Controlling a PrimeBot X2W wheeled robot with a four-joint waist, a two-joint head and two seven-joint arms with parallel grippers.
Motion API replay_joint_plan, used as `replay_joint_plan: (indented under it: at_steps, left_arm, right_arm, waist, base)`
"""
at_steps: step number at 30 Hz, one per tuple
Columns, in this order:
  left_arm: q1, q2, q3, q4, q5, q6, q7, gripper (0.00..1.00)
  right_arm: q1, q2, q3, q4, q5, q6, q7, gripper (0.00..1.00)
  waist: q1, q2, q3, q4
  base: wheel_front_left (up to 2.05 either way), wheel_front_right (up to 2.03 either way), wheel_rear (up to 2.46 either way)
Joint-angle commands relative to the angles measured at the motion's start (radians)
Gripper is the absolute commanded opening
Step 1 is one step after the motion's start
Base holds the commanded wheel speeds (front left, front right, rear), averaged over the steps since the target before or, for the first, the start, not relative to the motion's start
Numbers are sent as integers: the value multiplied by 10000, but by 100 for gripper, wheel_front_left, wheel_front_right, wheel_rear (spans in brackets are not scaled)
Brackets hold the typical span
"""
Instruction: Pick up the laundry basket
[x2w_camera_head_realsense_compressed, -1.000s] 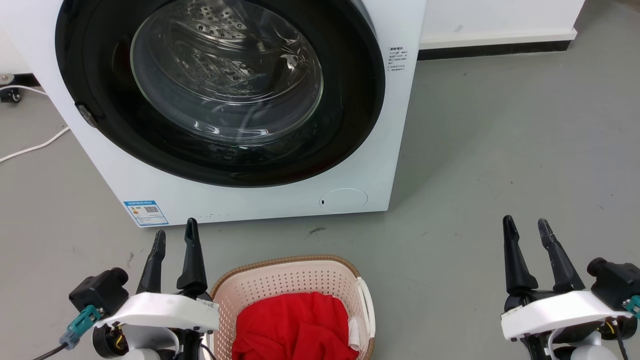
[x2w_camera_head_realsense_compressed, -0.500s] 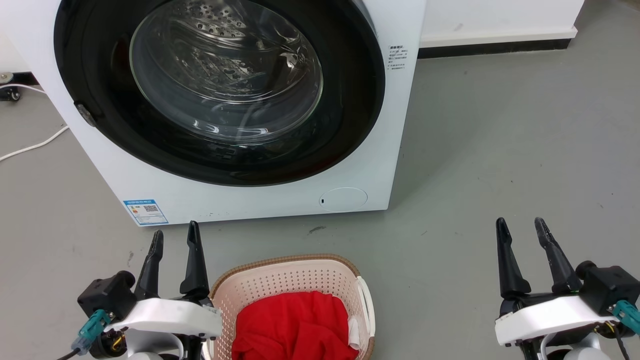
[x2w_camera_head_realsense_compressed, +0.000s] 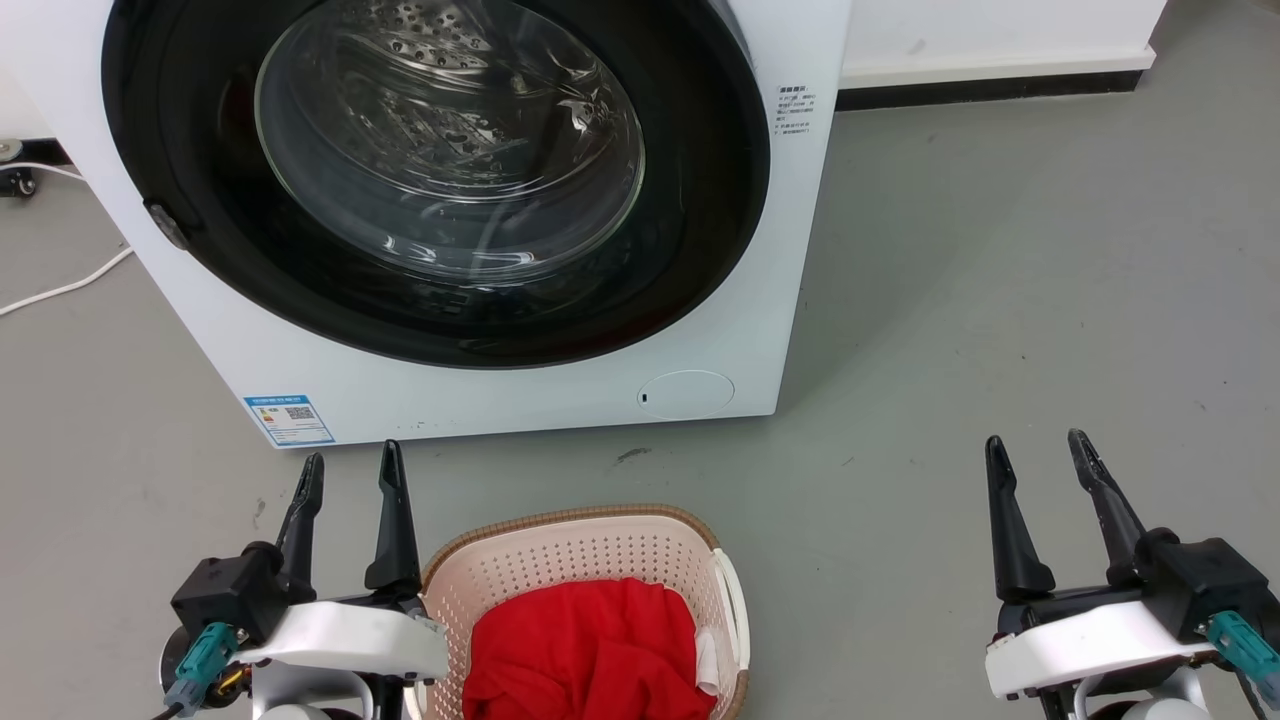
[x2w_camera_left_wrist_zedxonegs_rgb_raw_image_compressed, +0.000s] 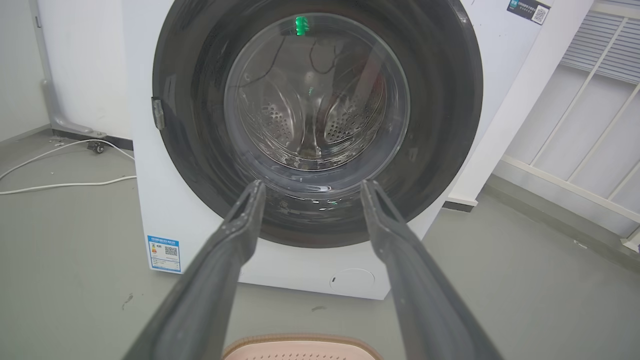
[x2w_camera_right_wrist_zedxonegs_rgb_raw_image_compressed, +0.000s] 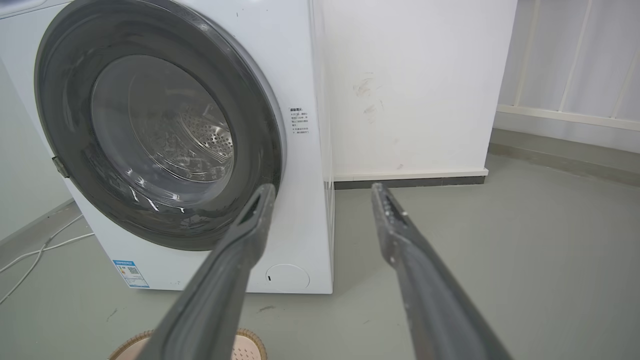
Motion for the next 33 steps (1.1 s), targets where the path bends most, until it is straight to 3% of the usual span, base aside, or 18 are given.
replay_joint_plan:
  at_steps: [1,22,33]
  left_arm:
    - [85,35,5,-95,201,9,-93,100]
    - [135,37,-44,-186,1677,93,-479,100]
    - [202,38,30,-65,1688,122,-492,100]
  right_arm:
    - [89,-22,13,-108,-216,-3,-82,100]
    - [175,-21,81,-477,-1632,-3,-468,100]
    - [221,-21,-20,-432,-1492,-3,-483,100]
  waist:
    - [0,-1,8,-3]
    - [0,-1,144,-26]
    - [0,-1,123,-12]
  base:
    - [0,0,0]
    - [0,0,0]
    - [0,0,0]
